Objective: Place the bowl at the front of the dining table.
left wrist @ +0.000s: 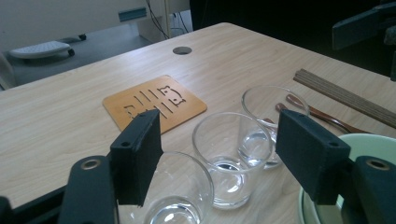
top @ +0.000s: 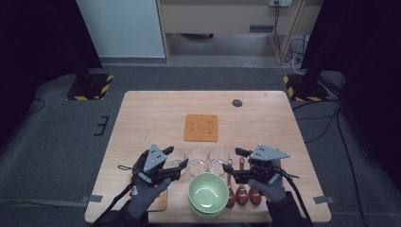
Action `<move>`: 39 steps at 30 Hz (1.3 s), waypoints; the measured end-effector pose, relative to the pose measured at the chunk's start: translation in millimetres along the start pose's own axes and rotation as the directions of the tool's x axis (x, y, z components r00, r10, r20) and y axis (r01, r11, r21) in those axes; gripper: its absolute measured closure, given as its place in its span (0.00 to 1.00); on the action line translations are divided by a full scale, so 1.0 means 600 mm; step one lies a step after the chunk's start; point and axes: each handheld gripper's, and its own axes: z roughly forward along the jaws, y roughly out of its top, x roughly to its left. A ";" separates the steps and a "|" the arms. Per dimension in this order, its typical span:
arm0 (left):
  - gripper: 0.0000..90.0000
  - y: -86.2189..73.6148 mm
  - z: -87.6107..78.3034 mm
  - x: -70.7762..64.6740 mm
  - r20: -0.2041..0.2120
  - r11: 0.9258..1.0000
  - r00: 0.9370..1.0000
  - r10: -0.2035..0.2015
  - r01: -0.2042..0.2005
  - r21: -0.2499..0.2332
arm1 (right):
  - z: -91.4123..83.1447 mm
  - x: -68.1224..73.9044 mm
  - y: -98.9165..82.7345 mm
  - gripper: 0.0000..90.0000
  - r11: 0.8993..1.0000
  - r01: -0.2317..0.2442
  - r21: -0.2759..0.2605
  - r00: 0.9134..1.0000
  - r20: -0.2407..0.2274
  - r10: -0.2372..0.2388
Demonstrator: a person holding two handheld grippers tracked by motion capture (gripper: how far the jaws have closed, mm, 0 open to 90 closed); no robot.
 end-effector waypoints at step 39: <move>0.59 -0.030 0.044 -0.060 0.171 0.982 0.985 0.007 -0.038 0.184 | 0.058 0.044 -0.040 0.60 0.971 0.137 0.198 0.986 -0.125 -0.114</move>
